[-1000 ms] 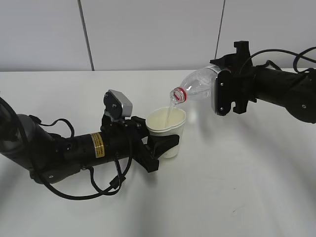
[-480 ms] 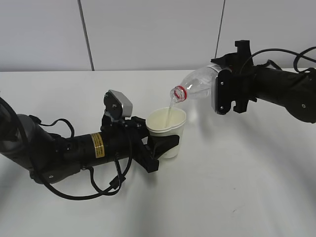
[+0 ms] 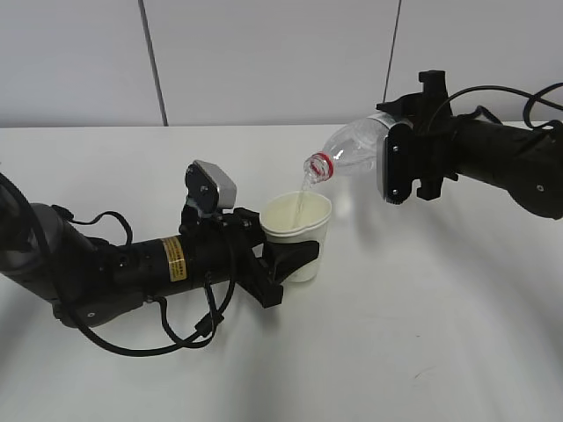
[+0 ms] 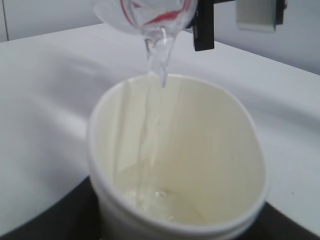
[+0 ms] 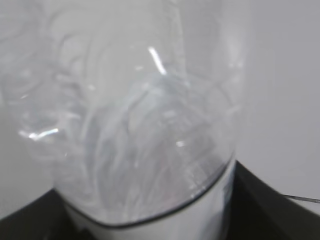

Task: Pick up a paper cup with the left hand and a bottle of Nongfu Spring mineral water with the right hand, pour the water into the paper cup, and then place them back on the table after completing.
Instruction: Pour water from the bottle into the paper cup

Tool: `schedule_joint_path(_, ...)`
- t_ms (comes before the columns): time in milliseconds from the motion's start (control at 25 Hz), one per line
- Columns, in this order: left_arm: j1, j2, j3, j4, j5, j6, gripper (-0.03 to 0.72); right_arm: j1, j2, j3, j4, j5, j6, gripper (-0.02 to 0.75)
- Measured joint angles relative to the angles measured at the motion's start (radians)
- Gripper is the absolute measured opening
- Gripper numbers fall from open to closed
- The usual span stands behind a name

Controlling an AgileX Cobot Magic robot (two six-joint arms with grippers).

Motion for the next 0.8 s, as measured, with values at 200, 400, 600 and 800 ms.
schedule_joint_path(200,0.0,0.0,0.0,0.001,0.0,0.0,0.393,0.0,0.0,0.0,0.0,0.0,-0.002,0.452)
schedule_joint_path(400,0.0,0.0,0.0,0.001,0.001,0.0,0.393,0.0,0.0,0.0,0.0,0.0,-0.002,0.451)
schedule_joint_path(600,0.0,0.0,0.0,0.001,0.001,0.0,0.393,0.0,0.0,0.0,0.0,0.0,-0.004,0.451)
schedule_joint_path(800,0.0,0.0,0.0,0.002,0.001,0.0,0.393,0.0,0.0,0.0,0.0,0.0,-0.006,0.451)
